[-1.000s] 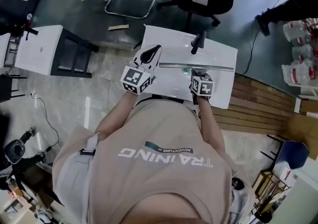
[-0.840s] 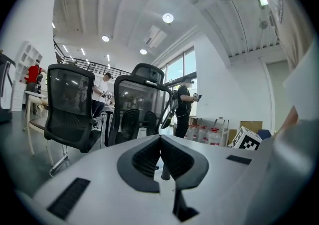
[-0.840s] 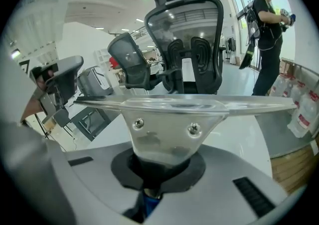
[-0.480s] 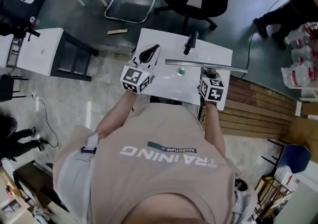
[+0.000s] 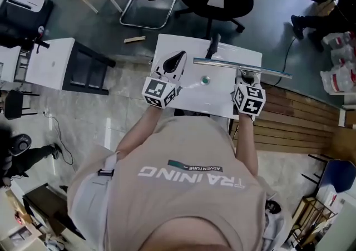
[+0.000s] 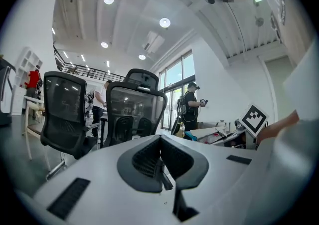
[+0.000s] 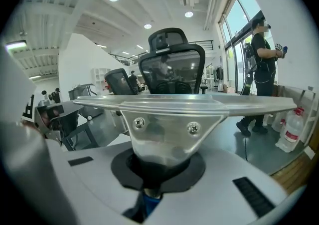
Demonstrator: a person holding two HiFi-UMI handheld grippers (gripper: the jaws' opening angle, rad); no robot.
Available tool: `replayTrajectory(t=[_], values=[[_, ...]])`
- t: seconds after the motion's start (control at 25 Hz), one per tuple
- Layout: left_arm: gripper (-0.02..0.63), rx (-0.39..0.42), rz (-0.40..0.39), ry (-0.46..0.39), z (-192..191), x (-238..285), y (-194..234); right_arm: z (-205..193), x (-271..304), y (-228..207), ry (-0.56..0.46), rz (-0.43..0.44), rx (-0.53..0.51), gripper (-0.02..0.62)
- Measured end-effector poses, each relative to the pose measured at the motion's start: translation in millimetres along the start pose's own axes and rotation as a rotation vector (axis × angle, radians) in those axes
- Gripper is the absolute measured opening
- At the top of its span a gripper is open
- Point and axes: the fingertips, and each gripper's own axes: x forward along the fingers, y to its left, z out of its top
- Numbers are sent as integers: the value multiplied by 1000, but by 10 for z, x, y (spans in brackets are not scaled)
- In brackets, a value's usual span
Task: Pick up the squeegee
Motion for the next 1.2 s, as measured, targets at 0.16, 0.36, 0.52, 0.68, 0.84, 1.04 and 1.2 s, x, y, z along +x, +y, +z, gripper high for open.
replayTrajectory(t=[0.16, 0.36, 0.52, 0.68, 0.84, 1.04, 1.2], values=[[12, 13, -2, 2, 21, 4, 0, 57, -28, -9, -25, -9, -1, 38], [12, 6, 17, 12, -31, -22, 48, 28, -47, 12, -14, 3, -5, 38], [12, 2, 23, 16, -48, -19, 43, 62, -49, 3, -14, 11, -19, 38], [12, -10, 28, 36, -154, -28, 33, -1, -28, 11, -4, 25, -18, 38], [12, -18, 32, 51, -231, -63, 22, -88, -27, 28, 13, 30, -26, 38], [12, -19, 29, 56, -256, -74, 5, -107, -39, 4, 9, 28, -25, 38], [12, -17, 29, 55, -248, -56, -2, -77, -39, -21, 5, 29, -25, 38]])
